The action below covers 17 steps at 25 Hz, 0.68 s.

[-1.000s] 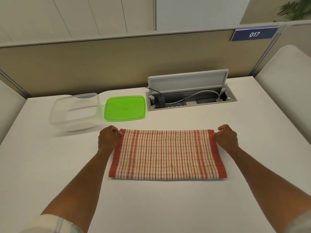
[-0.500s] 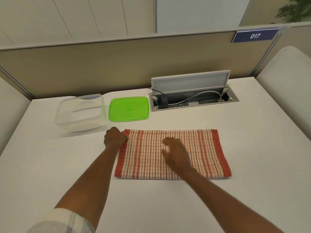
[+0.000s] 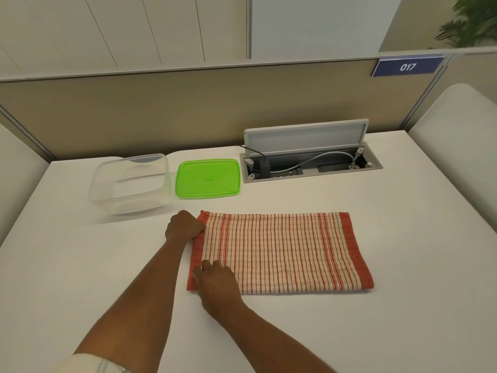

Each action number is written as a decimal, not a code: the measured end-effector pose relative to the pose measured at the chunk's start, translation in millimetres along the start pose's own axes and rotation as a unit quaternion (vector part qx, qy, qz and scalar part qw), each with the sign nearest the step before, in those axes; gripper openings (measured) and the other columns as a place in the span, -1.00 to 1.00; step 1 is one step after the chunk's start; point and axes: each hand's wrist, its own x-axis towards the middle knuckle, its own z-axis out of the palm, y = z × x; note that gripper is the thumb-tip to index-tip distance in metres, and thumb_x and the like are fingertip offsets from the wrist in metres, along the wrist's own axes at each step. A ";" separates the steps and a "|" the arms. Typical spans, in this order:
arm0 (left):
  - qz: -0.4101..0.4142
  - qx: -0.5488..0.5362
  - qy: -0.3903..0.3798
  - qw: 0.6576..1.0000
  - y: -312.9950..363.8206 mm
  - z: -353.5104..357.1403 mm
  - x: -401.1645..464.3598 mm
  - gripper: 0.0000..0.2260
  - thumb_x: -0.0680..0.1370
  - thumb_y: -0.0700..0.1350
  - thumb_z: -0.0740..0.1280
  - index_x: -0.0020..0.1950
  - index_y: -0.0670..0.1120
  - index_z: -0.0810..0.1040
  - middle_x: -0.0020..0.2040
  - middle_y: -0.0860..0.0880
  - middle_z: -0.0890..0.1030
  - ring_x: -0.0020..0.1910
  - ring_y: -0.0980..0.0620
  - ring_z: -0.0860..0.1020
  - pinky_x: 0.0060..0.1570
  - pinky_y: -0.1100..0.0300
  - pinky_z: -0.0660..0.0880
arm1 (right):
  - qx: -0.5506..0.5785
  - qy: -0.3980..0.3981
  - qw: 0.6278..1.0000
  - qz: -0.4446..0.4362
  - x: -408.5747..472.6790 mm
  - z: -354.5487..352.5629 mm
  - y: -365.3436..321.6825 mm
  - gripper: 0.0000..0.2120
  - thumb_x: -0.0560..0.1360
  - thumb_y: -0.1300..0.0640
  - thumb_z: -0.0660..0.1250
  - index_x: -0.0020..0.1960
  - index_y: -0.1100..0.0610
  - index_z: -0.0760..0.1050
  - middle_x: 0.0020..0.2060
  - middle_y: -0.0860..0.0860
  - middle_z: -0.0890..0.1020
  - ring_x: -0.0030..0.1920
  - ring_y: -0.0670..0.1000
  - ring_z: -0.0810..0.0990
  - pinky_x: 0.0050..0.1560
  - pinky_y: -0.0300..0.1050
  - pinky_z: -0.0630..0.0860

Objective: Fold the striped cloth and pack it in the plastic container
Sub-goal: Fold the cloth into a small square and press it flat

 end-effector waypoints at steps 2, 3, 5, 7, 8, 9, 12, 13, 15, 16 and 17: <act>0.009 0.006 -0.003 1.000 -1.3 -1.5 1.8 -0.78 0.34 0.00 0.41 -0.15 -0.13 0.62 -0.15 -0.12 0.66 -0.19 -0.13 0.61 -0.22 0.12 0.46 | 0.007 0.000 1.000 -0.011 0.9 -3.2 -1.1 -0.75 0.60 0.26 0.20 0.26 0.23 0.43 0.09 0.20 0.59 -0.01 0.20 0.59 0.05 0.12 0.56; 0.015 0.012 0.000 1.000 -2.0 -2.7 2.2 -0.78 0.35 0.00 0.40 -0.15 -0.13 0.62 -0.14 -0.12 0.66 -0.18 -0.13 0.60 -0.21 0.10 0.46 | 0.017 0.002 1.000 -0.015 0.6 -5.0 -0.7 -0.76 0.60 0.27 0.18 0.25 0.24 0.44 0.03 0.20 0.60 -0.06 0.19 0.60 0.03 0.11 0.57; 0.024 0.019 0.017 0.999 -1.3 -7.8 1.6 -0.77 0.36 0.00 0.42 -0.13 -0.14 0.62 -0.13 -0.13 0.65 -0.14 -0.14 0.59 -0.17 0.08 0.45 | 0.043 0.008 0.999 -0.005 -0.6 -9.4 0.4 -0.78 0.60 0.27 0.18 0.23 0.23 0.44 -0.06 0.18 0.60 -0.16 0.15 0.59 -0.04 0.05 0.58; 0.027 0.015 0.041 0.999 2.6 -16.7 -1.1 -0.78 0.36 -0.02 0.45 -0.13 -0.15 0.62 -0.14 -0.13 0.64 -0.13 -0.15 0.58 -0.16 0.08 0.45 | 0.080 0.012 0.996 0.022 -0.9 -16.4 1.6 -0.78 0.58 0.28 0.19 0.22 0.21 0.43 -0.09 0.16 0.59 -0.24 0.06 0.51 -0.08 0.00 0.58; 0.030 0.012 0.049 0.998 5.3 -21.9 -3.9 -0.79 0.37 -0.03 0.46 -0.15 -0.15 0.61 -0.15 -0.12 0.63 -0.12 -0.15 0.58 -0.16 0.08 0.45 | 0.102 0.012 0.994 0.042 -0.8 -20.4 1.9 -0.78 0.58 0.28 0.19 0.22 0.20 0.42 -0.07 0.14 0.59 -0.24 0.03 0.47 -0.08 -0.04 0.57; 0.035 0.008 0.056 0.998 7.9 -27.2 -6.4 -0.80 0.36 -0.03 0.47 -0.17 -0.15 0.60 -0.16 -0.12 0.62 -0.11 -0.16 0.58 -0.16 0.08 0.45 | 0.125 0.015 0.990 0.062 -1.0 -25.2 1.6 -0.78 0.58 0.27 0.18 0.22 0.19 0.42 -0.04 0.12 0.58 -0.22 0.00 0.45 -0.08 -0.10 0.55; 0.078 -0.044 0.066 0.994 17.4 -37.6 -17.9 -0.81 0.37 -0.04 0.49 -0.19 -0.13 0.59 -0.19 -0.12 0.66 -0.14 -0.15 0.64 -0.14 0.09 0.54 | 0.202 0.047 0.973 0.103 -5.0 -38.6 5.3 -0.81 0.59 0.22 0.16 0.18 0.14 0.43 0.00 0.05 0.58 -0.18 -0.07 0.46 -0.19 -0.29 0.43; 0.098 -0.086 0.060 0.990 22.9 -39.1 -24.1 -0.81 0.39 -0.05 0.51 -0.14 -0.13 0.59 -0.19 -0.13 0.67 -0.23 -0.12 0.65 -0.20 0.10 0.56 | 0.227 0.064 0.965 0.111 -8.8 -45.8 8.6 -0.84 0.58 0.21 0.16 0.13 0.13 0.44 -0.04 0.04 0.57 -0.21 -0.09 0.46 -0.26 -0.35 0.36; 0.134 -0.164 0.041 0.976 38.3 -39.5 -39.4 -0.76 0.41 -0.07 0.51 -0.03 -0.13 0.55 -0.23 -0.14 0.66 -0.41 -0.02 0.60 -0.42 0.19 0.50 | 0.283 0.106 0.944 0.132 -19.7 -59.8 22.6 -0.92 0.53 0.23 0.20 -0.01 0.13 0.45 -0.22 -0.01 0.53 -0.32 -0.13 0.43 -0.39 -0.38 0.28; 0.148 -0.185 0.030 0.971 48.4 -38.0 -46.7 -0.73 0.42 -0.09 0.51 0.01 -0.14 0.53 -0.26 -0.14 0.65 -0.45 0.01 0.57 -0.46 0.20 0.46 | 0.315 0.124 0.930 0.146 -27.4 -67.2 32.8 -0.95 0.51 0.24 0.22 -0.08 0.12 0.44 -0.29 -0.03 0.52 -0.37 -0.14 0.44 -0.43 -0.36 0.32; 0.159 -0.200 0.019 0.967 59.4 -35.0 -52.2 -0.71 0.42 -0.10 0.52 0.04 -0.14 0.52 -0.27 -0.14 0.64 -0.46 0.00 0.55 -0.47 0.20 0.45 | 0.345 0.139 0.915 0.160 -36.0 -73.8 43.7 -0.94 0.49 0.23 0.25 -0.13 0.11 0.44 -0.32 -0.04 0.53 -0.38 -0.12 0.49 -0.44 -0.32 0.40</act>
